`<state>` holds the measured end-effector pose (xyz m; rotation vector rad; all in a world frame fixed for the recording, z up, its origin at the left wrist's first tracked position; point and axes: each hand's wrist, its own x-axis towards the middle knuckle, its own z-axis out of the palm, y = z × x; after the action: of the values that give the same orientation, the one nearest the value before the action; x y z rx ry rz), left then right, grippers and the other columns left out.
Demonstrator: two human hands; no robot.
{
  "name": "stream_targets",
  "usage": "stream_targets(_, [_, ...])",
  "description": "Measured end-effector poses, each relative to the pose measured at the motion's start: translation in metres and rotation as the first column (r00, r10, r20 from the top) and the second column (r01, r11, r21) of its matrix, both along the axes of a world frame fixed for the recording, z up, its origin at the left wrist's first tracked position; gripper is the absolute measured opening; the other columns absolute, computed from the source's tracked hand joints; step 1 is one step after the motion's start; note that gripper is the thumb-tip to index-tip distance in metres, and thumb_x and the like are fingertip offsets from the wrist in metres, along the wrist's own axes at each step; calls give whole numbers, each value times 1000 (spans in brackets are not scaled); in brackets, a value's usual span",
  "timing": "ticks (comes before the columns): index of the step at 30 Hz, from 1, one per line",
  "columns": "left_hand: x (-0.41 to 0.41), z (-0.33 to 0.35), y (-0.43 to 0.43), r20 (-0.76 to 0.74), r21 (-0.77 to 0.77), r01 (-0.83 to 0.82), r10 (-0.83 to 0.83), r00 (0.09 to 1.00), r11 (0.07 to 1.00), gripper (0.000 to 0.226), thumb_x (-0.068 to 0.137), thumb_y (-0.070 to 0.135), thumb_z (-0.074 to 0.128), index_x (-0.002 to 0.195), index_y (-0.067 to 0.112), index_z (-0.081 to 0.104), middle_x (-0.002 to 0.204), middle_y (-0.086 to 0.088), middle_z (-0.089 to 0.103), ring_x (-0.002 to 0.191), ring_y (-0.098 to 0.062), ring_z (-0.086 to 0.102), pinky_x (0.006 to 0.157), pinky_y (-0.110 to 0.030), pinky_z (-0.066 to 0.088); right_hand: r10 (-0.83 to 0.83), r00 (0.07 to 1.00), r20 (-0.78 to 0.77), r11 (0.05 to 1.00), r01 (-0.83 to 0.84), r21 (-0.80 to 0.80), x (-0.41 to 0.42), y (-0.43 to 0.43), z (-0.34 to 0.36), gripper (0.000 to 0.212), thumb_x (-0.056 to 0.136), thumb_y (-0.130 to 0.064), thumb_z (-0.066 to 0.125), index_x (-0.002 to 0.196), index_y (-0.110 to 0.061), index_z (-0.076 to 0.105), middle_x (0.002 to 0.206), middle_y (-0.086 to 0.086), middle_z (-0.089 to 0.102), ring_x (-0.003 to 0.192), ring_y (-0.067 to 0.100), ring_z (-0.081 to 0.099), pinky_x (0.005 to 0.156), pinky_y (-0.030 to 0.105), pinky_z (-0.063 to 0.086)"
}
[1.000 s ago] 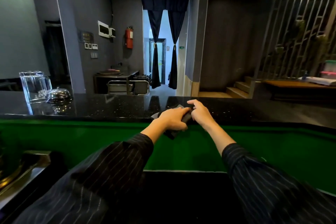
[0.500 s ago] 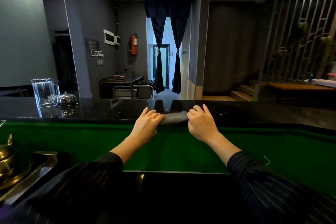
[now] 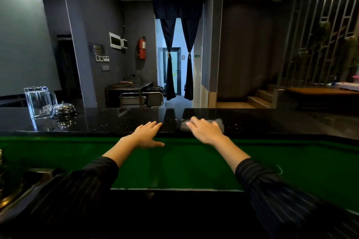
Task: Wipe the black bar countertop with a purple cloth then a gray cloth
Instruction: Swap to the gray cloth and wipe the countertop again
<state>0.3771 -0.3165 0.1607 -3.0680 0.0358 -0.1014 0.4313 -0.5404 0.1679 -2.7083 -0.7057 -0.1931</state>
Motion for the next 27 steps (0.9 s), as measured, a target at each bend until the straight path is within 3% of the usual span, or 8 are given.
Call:
stream_targets(5, [5,-8,-1,71,-14,-24,25,997,1000,88,86,51,58,151,19,8,159,-8,12,146,-27,11,118,-48,14,-207,974,-93,966,188,-180,36,9,4,78,91,-72,19,154,-26,19,164,4,7,149,41,4,115,64,5])
stream_targets(11, [3,-7,-4,87,-52,-55,59,994,997,86,84,43,62,150,21,13,157,-6,18,144,-27,17,116,-47,17,-182,978,-104,952,149,-266,18,42,10,92,80,-85,14,155,-33,13,164,7,5,148,43,5,116,63,2])
stream_targets(15, [0,-7,-7,91,-45,-63,66,994,997,89,82,41,65,151,20,12,157,-7,17,145,-26,16,116,-45,16,-37,999,-36,964,26,-265,-9,47,2,85,84,-80,24,155,-35,13,164,3,11,148,40,12,114,62,6])
stream_targets(18, [-8,-8,-10,115,-181,-61,82,990,982,86,79,36,64,150,17,19,156,-10,20,145,-27,17,118,-42,14,57,996,63,949,-34,-314,-28,38,-5,73,93,-46,50,154,-32,13,162,2,17,145,37,21,112,60,16])
stream_targets(20, [-21,-12,-12,303,-440,71,74,950,895,74,74,26,65,142,10,40,147,-13,36,138,-27,31,113,-33,23,44,982,184,969,3,-247,-39,35,-9,68,90,-16,54,151,-28,25,155,2,34,137,34,36,107,56,26])
stream_targets(23, [-50,-27,-11,596,-635,272,234,768,723,46,70,-6,60,115,5,62,117,-11,56,111,-22,54,94,-24,41,-1,953,304,984,55,-167,-56,42,-6,54,90,-3,48,140,-23,44,136,3,56,123,32,51,100,50,33])
stream_targets(25, [-62,-36,-3,562,-755,261,390,729,601,38,71,-12,57,101,9,65,99,-9,61,93,-22,60,79,-23,46,21,962,272,988,21,-151,-65,51,5,47,90,-1,45,132,-22,52,126,8,61,117,33,56,95,47,38])
stream_targets(27, [-68,-41,11,431,-859,211,436,790,467,36,75,-9,59,102,15,61,99,-11,64,88,-24,63,76,-30,52,84,975,208,992,-62,-110,-72,64,19,45,89,0,44,126,-21,57,121,10,62,112,33,56,85,43,42])
